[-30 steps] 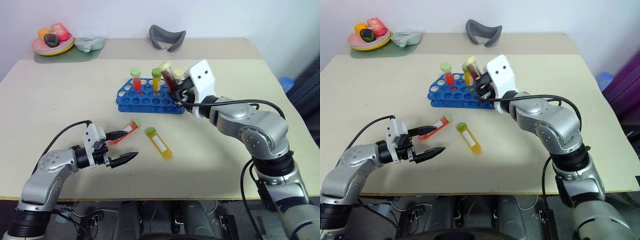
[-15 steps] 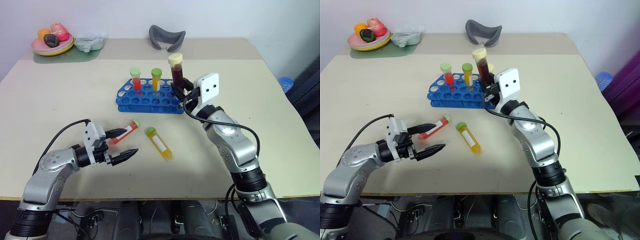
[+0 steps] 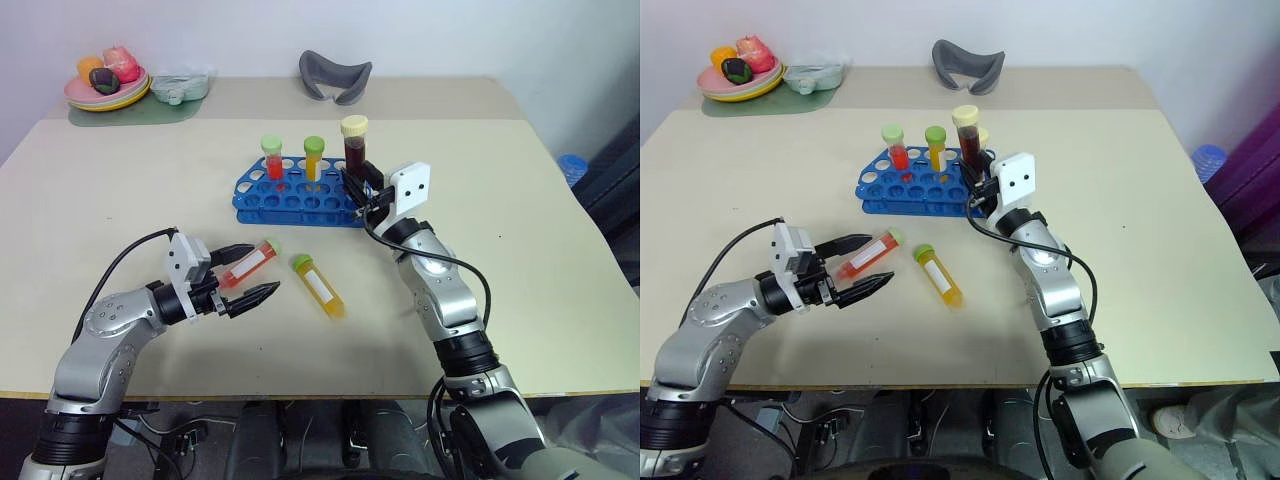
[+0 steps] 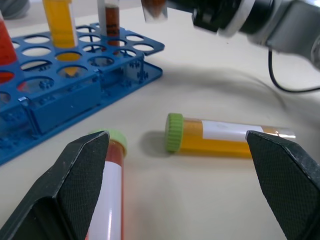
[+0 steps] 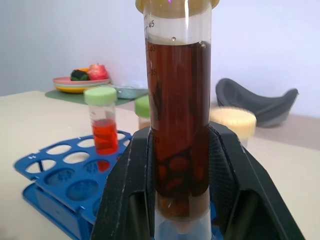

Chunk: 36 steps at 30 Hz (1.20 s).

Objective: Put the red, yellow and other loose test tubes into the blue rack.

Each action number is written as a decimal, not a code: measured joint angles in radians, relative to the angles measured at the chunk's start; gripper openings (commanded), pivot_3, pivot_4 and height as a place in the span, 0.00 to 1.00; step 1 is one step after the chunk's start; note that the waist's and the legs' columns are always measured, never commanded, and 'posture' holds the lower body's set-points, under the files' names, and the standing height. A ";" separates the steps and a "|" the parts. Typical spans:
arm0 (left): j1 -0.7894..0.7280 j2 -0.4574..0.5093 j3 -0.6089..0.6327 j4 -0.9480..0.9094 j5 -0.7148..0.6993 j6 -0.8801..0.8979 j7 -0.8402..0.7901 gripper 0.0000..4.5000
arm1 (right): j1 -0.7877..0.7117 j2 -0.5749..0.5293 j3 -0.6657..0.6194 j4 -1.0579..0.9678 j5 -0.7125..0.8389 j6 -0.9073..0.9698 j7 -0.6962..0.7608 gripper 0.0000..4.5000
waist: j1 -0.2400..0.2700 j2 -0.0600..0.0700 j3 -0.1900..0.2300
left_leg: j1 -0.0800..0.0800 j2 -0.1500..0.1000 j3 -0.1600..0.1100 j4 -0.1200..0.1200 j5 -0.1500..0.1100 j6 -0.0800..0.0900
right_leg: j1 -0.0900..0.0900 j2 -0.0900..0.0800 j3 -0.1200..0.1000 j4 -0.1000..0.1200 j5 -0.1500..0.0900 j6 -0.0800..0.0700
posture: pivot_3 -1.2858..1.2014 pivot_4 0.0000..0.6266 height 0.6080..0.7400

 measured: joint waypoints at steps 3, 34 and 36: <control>-0.001 0.000 0.000 0.000 -0.010 0.004 0.007 1.00 | -0.003 0.024 -0.016 0.066 -0.002 -0.064 0.017 0.18 | 0.000 0.000 0.000 | 0.000 0.000 0.000 0.000 0.000 -0.001 | 0.000 0.000 0.000 0.001 0.000 0.000 | 0.52 0.24 0.44; -0.034 0.001 0.016 -0.041 -0.036 0.069 0.059 1.00 | -0.114 0.107 -0.093 0.474 -0.061 -0.386 0.021 0.18 | -0.001 0.000 0.000 | 0.000 0.000 0.000 0.002 0.005 -0.009 | 0.000 0.000 0.000 0.003 0.000 0.000 | 0.52 0.24 0.44; -0.035 0.001 0.016 -0.042 -0.036 0.069 0.060 1.00 | -0.119 0.107 -0.093 0.484 -0.062 -0.389 0.018 0.18 | 0.000 0.000 0.000 | 0.000 0.000 0.000 0.002 0.005 -0.009 | 0.000 0.000 0.000 0.003 0.000 0.000 | 0.52 0.24 0.44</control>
